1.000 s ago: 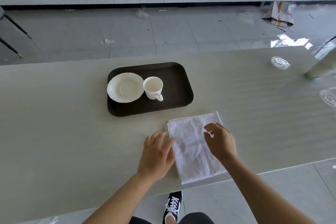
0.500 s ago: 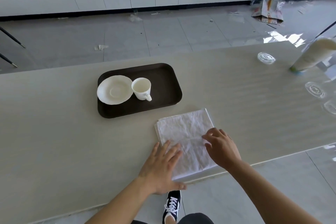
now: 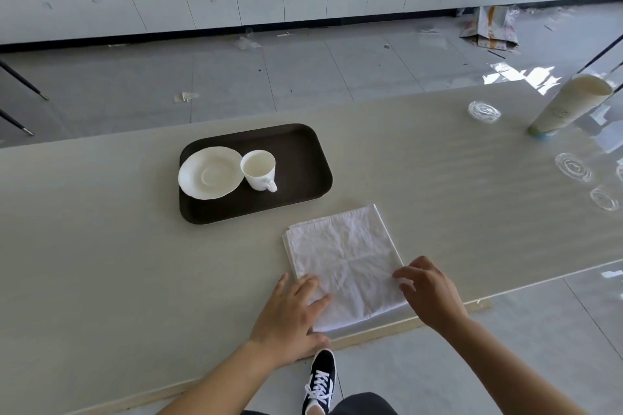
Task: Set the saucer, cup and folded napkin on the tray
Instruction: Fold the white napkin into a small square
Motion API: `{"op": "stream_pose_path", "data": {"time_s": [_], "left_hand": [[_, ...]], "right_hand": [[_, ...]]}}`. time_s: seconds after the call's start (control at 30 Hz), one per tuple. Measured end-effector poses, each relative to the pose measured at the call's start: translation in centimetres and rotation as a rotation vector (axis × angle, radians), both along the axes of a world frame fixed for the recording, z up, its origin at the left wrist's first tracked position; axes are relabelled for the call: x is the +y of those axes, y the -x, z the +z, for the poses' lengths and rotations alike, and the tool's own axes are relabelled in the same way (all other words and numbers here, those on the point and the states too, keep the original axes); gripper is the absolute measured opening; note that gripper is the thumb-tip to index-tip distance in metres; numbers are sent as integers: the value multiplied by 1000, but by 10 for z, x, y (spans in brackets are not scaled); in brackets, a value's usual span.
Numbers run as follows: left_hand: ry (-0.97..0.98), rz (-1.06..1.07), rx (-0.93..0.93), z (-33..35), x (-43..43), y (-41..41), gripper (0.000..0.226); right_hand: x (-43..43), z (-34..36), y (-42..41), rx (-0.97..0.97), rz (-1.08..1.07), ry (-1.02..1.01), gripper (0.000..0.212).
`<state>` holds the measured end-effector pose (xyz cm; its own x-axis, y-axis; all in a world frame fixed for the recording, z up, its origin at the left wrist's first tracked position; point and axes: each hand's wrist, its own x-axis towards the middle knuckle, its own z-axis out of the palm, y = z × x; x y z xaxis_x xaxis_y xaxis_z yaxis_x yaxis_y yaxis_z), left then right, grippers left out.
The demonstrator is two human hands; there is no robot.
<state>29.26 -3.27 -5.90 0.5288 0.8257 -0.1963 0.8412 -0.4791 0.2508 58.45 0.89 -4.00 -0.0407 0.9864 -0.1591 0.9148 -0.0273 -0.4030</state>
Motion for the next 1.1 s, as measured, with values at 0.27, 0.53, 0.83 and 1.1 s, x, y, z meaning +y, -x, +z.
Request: {"op": "stream_pose_path", "data": {"time_s": [0.27,0.53,0.83,1.1], "left_hand": [[-171,144,-279,9,14,1,6],[24,388,-374,21,30,2,20],[108,505,-486,29,37,10,15],[102,753,-675,30,46,14,8]], "right_hand": [[4,-4,-1,75,-135,47,26],[1,14,-17,245,5,200,32],[2,18,-16,188,253,16,1],[25,13,0,291,61,42,26]]}}
